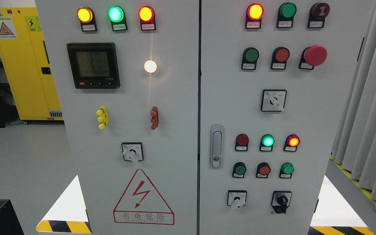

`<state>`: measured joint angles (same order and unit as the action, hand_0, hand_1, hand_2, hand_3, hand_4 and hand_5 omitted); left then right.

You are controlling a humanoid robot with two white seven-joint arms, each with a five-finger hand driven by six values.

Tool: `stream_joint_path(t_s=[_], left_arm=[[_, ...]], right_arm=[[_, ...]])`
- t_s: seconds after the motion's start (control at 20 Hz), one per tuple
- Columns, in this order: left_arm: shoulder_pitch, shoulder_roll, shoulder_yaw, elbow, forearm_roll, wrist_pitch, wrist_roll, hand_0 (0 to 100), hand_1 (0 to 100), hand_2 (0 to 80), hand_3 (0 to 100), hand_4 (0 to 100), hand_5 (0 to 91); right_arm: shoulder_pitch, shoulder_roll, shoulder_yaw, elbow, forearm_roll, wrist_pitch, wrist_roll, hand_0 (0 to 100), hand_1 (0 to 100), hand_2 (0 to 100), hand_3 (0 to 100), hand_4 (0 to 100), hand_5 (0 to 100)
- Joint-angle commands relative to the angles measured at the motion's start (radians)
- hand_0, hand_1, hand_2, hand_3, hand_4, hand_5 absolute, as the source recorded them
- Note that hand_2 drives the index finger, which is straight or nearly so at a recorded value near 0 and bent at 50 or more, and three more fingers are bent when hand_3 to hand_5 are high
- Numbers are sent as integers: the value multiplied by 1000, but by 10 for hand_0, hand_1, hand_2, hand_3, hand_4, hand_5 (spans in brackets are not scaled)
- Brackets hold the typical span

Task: Press green start button

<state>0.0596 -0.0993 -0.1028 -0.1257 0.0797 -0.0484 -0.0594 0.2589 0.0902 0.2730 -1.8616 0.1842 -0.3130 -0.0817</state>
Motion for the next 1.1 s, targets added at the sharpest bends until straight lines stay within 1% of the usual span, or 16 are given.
stream_joint_path(t_s=[0.0, 0.4, 0.6, 0.7, 0.75, 0.8, 0.85, 0.9, 0.95, 1.0, 1.05], left_arm=[[0, 0, 0, 0, 0, 1, 0, 120, 556, 0, 0, 0, 0], [0, 0, 0, 0, 0, 1, 1, 120, 556, 0, 0, 0, 0], [0, 0, 0, 0, 0, 1, 0, 120, 556, 0, 0, 0, 0], [0, 0, 0, 0, 0, 1, 0, 120, 556, 0, 0, 0, 0], [0, 0, 0, 0, 0, 1, 0, 120, 556, 0, 0, 0, 0], [0, 0, 0, 0, 0, 1, 0, 120, 556, 0, 0, 0, 0], [0, 0, -1, 0, -1, 1, 0, 120, 556, 0, 0, 0, 0], [0, 1, 0, 0, 0, 1, 0, 120, 556, 0, 0, 0, 0], [0, 0, -1, 0, -1, 1, 0, 120, 556, 0, 0, 0, 0], [0, 0, 0, 0, 0, 1, 0, 120, 556, 0, 0, 0, 0], [0, 0, 0, 0, 0, 1, 0, 120, 556, 0, 0, 0, 0]], right_arm=[[-3, 0, 2, 2, 0, 0, 2, 580, 754, 0, 37, 112, 70], [-3, 0, -1, -1, 18, -1, 2, 579, 753, 0, 38, 112, 70], [-10, -1, -29, -2, 138, -11, 5, 520, 762, 0, 71, 122, 72], [-26, 0, -37, -2, 239, -11, 2, 496, 773, 0, 84, 129, 73], [-33, 0, -52, -2, 301, -9, 0, 492, 775, 0, 86, 132, 75], [-39, 0, -72, -2, 361, -9, -3, 426, 795, 0, 141, 206, 131], [-46, 0, -86, -2, 418, -9, -21, 444, 797, 0, 166, 246, 149], [-56, 2, -93, -2, 473, -8, -47, 458, 802, 0, 246, 348, 234], [-65, 2, -106, -2, 533, -6, -70, 466, 807, 0, 341, 476, 364], [-75, 3, -127, -2, 588, -5, -87, 470, 810, 0, 397, 536, 451], [-81, 5, -149, -4, 645, -6, -99, 464, 820, 0, 538, 675, 678]])
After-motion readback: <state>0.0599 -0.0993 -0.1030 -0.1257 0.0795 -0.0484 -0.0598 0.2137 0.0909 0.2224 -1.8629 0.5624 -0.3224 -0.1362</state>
